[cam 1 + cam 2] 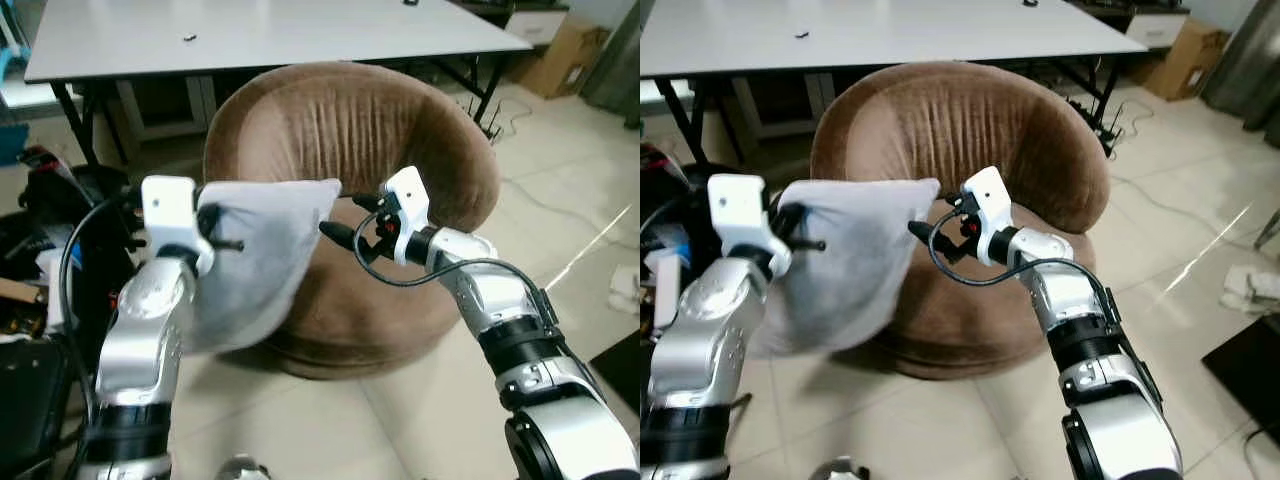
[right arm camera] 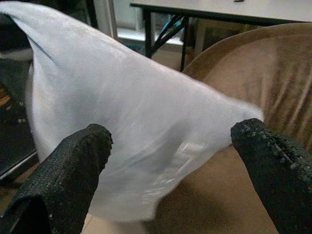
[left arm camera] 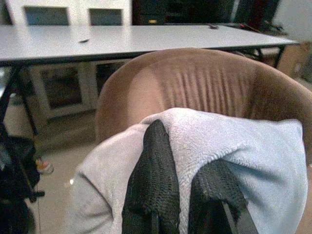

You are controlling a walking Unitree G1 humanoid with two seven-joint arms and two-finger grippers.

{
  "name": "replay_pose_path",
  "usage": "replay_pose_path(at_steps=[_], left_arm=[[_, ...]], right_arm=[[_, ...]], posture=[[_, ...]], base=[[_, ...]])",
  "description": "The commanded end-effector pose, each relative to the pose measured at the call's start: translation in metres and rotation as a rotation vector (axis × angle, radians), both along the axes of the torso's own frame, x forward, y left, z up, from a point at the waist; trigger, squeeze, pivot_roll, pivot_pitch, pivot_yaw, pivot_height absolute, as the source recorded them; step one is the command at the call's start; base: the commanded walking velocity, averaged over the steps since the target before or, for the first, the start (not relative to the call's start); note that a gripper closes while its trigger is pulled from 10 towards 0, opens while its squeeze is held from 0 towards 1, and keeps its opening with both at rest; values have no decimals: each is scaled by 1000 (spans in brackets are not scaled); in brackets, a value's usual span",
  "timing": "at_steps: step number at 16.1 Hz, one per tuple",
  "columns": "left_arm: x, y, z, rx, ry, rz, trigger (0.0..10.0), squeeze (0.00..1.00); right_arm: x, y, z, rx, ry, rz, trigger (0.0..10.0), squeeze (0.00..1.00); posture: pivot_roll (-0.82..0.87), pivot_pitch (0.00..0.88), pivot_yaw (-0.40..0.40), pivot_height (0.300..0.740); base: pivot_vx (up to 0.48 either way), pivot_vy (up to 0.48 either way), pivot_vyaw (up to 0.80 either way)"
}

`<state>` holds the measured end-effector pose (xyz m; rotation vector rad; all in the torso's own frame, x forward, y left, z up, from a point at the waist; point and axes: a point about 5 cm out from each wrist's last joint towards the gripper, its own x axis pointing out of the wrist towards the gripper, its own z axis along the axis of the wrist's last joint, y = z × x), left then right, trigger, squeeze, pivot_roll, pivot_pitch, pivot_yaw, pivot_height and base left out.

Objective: Move the pillow to the sofa

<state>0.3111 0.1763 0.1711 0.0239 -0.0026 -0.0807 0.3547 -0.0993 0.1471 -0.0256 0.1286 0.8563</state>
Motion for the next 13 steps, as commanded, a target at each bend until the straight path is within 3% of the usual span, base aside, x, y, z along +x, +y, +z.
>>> replay_pose_path(at_steps=[1, 4, 6, 7, 8, 9, 10, 11, 13], left_arm=[[7, -7, 9, 5, -34, -49, 10000, 0], [16, -12, 7, 21, -19, -86, 10000, 0], [25, -15, 5, 23, -2, -124, 10000, 0], [26, -15, 5, 22, -1, -126, 10000, 0], [28, -15, 4, 21, -1, -129, 10000, 0], [29, -15, 3, 20, 0, -129, 10000, 0], [30, -14, 3, 16, 0, -127, 10000, 0], [31, -13, 2, 14, 0, -125, 10000, 0], [33, -10, 1, 7, -2, -113, 10000, 0]], right_arm=[[0, -8, -2, 0, -4, -36, 10000, 0], [-4, -20, -1, 14, 2, -67, 10000, 0], [-27, -76, -5, -34, 46, -34, 10000, 0], [-35, -85, -5, -60, 59, 9, 10000, 0], [-54, -117, -15, -160, 117, 70, 10000, 0], [-58, -142, -27, -224, 145, -1, 10000, 0], [-61, -156, -35, -256, 151, -68, 10000, 0], [-60, -162, -37, -226, 128, -165, 10000, 0], [-64, -147, -49, -54, 62, -321, 10000, 0]], posture=[[47, 0, 38, 740], [-6, 0, 85, 740], [-66, 0, 118, 740], [-66, 0, 118, 740], [-88, 0, 119, 740], [-95, 0, 112, 740], [-98, 0, 112, 740], [-100, 0, 109, 740], [-99, 0, 99, 740]], base=[[0, 0, 0], [0, 0, 0], [0, 0, 0], [0, 0, 0], [0, 0, 0], [0, 0, 0], [0, 0, 0], [0, 0, 0], [0, 0, 0]])
